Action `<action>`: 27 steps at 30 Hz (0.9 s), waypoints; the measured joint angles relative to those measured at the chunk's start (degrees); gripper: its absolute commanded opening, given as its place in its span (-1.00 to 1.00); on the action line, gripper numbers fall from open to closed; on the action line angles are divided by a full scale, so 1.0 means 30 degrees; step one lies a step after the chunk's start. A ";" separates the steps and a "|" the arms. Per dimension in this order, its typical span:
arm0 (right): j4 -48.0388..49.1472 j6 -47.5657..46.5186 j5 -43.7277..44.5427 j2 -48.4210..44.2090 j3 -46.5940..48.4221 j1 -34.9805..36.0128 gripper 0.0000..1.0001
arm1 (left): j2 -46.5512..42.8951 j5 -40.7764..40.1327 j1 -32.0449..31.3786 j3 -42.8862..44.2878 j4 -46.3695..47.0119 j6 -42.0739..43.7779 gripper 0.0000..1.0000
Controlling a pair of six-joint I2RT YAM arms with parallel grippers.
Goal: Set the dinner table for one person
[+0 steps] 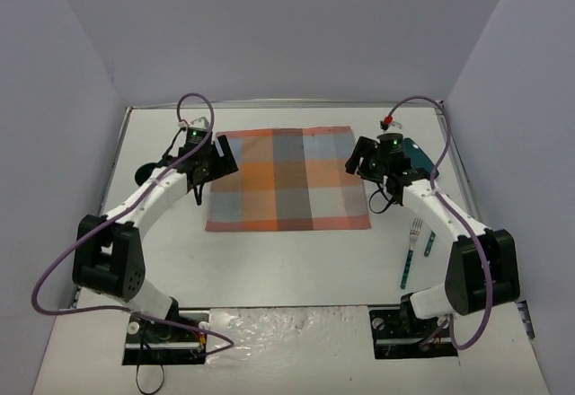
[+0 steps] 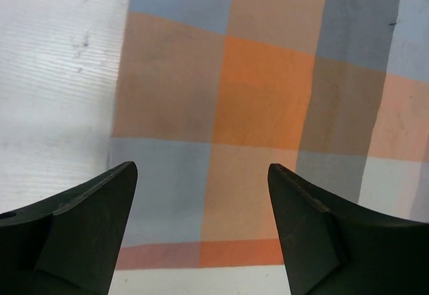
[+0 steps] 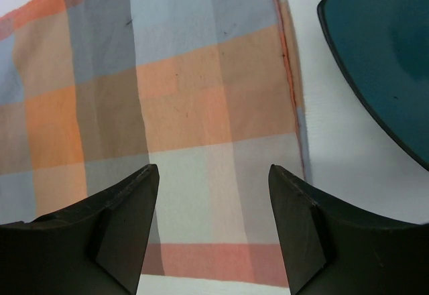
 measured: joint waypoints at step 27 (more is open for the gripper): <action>0.3011 0.1362 -0.1434 0.0400 -0.6009 -0.1546 0.28 | 0.2690 0.0154 -0.0081 -0.3172 0.2693 -0.2433 0.59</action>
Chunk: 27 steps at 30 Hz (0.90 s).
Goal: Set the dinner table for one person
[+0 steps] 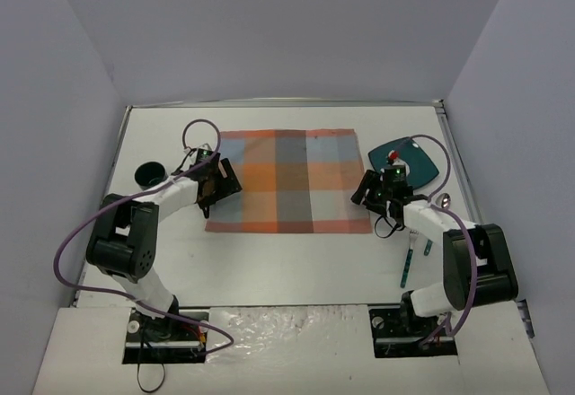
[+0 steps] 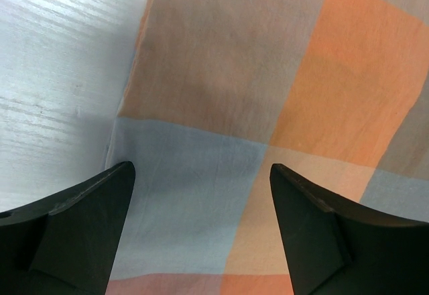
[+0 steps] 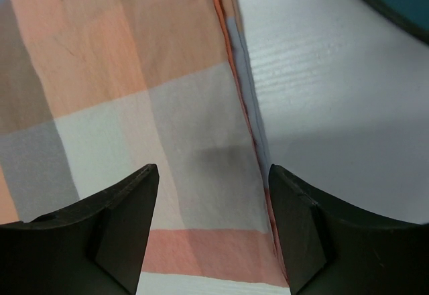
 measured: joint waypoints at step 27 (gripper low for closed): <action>0.3722 -0.0042 -0.2745 0.7658 0.6527 -0.0028 0.27 | 1.1018 0.5204 0.1990 1.3810 0.3084 0.3943 0.53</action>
